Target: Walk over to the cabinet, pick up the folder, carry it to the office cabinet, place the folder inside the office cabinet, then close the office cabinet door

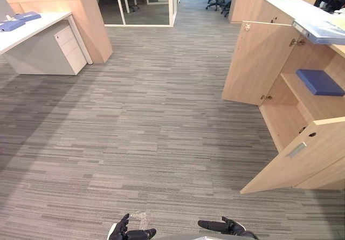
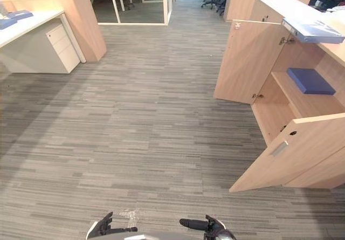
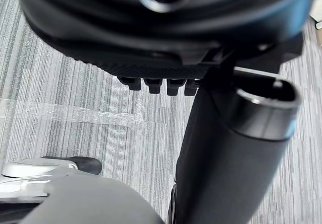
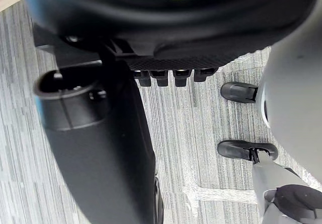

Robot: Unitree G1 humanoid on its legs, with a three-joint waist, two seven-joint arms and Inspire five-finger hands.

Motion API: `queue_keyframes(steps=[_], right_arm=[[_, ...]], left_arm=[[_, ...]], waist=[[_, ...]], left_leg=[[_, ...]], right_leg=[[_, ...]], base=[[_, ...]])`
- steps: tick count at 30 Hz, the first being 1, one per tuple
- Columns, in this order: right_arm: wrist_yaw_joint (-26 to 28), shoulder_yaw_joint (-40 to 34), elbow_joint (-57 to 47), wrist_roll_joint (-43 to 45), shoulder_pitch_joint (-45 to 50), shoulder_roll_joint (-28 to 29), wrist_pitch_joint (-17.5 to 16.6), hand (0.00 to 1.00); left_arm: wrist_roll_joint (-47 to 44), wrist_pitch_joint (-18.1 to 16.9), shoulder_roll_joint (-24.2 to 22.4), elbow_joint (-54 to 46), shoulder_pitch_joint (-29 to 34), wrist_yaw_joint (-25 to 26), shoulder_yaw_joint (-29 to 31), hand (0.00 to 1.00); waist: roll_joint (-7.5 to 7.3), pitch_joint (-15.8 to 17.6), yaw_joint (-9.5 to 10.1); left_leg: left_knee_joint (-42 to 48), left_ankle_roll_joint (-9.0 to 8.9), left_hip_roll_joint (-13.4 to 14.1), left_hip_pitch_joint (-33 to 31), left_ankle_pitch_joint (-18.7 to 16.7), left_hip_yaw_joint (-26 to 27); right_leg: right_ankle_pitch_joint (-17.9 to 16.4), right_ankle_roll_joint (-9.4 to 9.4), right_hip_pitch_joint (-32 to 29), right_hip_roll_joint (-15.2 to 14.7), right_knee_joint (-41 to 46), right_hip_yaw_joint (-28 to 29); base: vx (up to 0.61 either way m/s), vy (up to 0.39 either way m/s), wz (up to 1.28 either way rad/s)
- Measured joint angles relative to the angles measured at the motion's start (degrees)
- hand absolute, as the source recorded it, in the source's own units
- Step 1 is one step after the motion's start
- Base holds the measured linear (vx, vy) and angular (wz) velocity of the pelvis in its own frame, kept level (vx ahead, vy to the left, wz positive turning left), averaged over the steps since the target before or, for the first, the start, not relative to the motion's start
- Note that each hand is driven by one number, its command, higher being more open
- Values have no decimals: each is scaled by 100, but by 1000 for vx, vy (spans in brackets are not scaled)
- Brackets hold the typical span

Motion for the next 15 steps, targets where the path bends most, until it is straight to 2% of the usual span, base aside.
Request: queue_keyframes(steps=[3,5,7,8,11,13,15], right_arm=[[-1,-292,-3,-1,-6,0,25,100],[0,-474,-5,6,-51,15,28,100],[0,-715,-8,10,-127,13,51,100],[-1,-746,-20,12,-142,23,69,100],[-56,-661,-161,13,-176,3,120,100],[-76,-627,-236,21,-215,-24,139,100],[-96,-544,-309,29,-259,-42,138,100]], left_arm=[[-1,4,-2,-30,0,-2,28,100],[-17,9,-40,-107,2,9,130,100],[-97,20,-199,-220,23,37,374,100],[-158,35,-269,-311,40,39,562,100],[-302,47,-440,-756,77,18,841,100],[-356,48,-544,-962,117,-28,1023,100],[-369,45,-607,-1165,204,-36,1186,100]], waist=[[-16,16,0],[-20,81,8],[131,288,41],[170,363,96],[95,658,328],[69,723,345],[-2,771,369]], left_leg=[[121,-18,-25,-95,-35,-102],[782,-39,-23,-421,-387,-106],[1988,-120,144,-809,-1030,-84],[2550,-264,251,-981,-1226,-2],[4161,-472,492,-1795,-1270,509],[4013,-401,655,-2116,-1389,553],[3290,-382,813,-2289,-1298,537]], right_leg=[[-12,12,-4,-13,14,-117],[-66,-10,-26,4,78,-138],[-270,-89,24,157,329,-136],[-376,-146,57,233,411,-107],[-469,-213,188,226,554,46],[-564,-167,176,129,673,58],[-660,-61,184,-61,759,94]], base=[[27,-7,18],[24,11,9],[-6,13,-5],[-32,15,-20],[3,20,-23],[77,81,-8],[163,181,-3]])
